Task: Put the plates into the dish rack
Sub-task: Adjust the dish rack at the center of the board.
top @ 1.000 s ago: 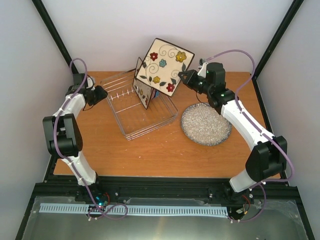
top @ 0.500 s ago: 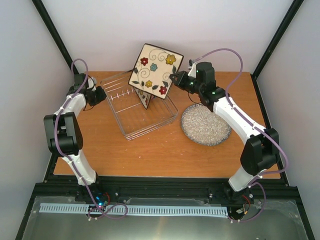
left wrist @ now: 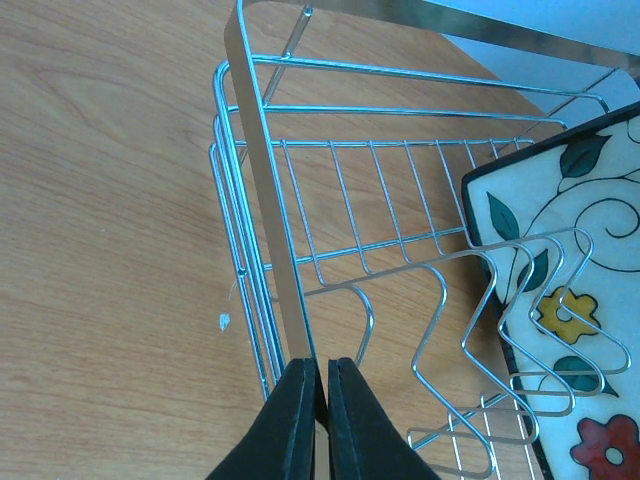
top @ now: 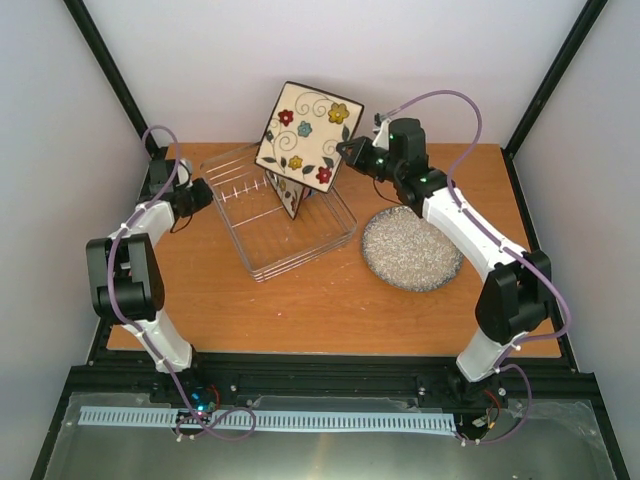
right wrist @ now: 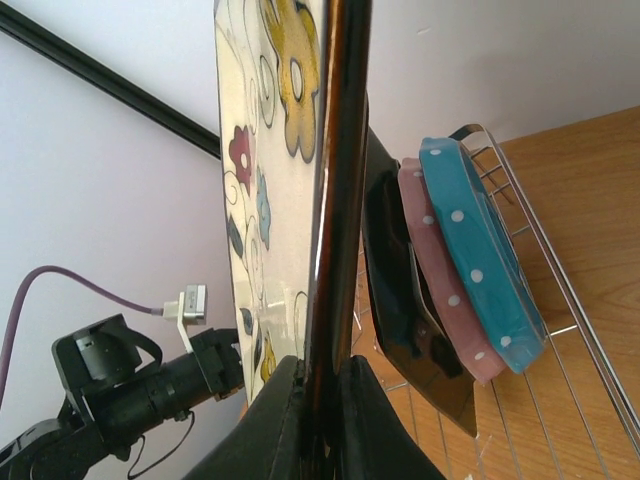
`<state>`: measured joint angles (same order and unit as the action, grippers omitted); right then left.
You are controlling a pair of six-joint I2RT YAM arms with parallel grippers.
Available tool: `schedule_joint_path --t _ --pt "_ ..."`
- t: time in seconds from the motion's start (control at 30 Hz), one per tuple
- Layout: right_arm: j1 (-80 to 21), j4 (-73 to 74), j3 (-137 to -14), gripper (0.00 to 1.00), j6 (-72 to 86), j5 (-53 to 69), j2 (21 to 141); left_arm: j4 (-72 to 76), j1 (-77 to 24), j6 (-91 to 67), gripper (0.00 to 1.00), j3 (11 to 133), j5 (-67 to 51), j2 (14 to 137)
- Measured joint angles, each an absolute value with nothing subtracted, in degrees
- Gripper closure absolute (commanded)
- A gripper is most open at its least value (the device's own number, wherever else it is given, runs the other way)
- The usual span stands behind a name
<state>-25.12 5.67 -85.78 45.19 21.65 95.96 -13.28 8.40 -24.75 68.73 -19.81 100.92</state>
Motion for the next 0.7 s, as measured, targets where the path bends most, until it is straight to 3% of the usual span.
schedule_joint_path --t 0.7 --pt "-28.32 6.76 -87.48 0.97 41.78 21.52 98.63 -13.58 5.56 -28.16 0.98 56.21 -17.19 88.62"
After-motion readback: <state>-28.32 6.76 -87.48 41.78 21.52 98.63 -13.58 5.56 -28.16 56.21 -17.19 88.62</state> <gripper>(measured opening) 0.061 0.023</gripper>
